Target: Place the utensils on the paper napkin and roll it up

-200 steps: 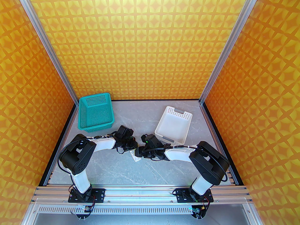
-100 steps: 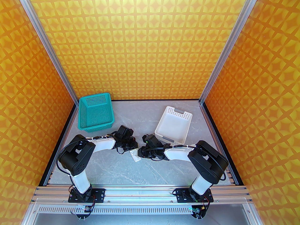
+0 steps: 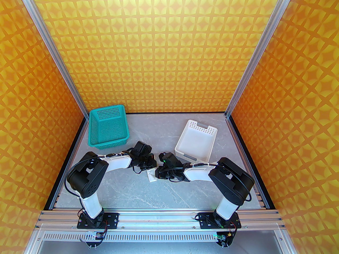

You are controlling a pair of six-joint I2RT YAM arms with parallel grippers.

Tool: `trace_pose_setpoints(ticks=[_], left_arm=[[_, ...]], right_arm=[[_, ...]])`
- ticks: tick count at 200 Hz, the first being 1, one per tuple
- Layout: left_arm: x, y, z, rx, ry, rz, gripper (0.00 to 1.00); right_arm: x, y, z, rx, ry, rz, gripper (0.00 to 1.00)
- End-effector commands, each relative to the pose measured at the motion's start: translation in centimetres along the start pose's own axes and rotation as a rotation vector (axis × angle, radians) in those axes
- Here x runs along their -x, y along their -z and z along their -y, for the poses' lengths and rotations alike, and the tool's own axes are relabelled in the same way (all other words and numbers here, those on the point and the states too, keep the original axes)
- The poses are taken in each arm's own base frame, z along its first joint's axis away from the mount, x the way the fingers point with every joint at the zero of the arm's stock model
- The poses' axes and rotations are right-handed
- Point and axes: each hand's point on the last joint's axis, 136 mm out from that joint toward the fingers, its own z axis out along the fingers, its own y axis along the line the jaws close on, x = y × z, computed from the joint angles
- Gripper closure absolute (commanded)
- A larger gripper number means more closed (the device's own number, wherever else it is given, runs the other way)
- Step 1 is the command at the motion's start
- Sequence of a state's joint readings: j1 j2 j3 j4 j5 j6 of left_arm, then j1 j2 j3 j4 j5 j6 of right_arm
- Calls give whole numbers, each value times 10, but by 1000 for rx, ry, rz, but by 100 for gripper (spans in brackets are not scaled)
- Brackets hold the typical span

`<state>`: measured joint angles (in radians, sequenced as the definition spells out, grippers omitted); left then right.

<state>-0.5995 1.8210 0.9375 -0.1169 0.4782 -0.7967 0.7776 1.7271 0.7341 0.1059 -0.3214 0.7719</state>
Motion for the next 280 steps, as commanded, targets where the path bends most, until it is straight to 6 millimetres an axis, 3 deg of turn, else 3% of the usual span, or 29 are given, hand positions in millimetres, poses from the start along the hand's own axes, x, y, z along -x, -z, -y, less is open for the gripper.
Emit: trace_pose_setpoints(ticks=[1,32,91,117,157,226,280], left_arm=[[5,-7,6,-16,1,4,100],[5,-13,1,-11,10,-1,100],[2,-18,-5,-5,24,-6,100],[3,-18,-4,-8,25,-3,100],[4,-16,0,-15,31,-2,100],[5,-15,3,-29,62,2,100],[6,-16,7,-51,75,-3,100]], right_arm=[[-6,-2,3,-5,13,-20,89],[-1,8,8,-4,-5,6,87],[24,48,9,58,-23,116,60],[31,42,-1,131,-21,141,53],[33,30,-3,138,4,175,50],[23,20,16,57,13,198,52],[21,8,12,46,28,203,56]])
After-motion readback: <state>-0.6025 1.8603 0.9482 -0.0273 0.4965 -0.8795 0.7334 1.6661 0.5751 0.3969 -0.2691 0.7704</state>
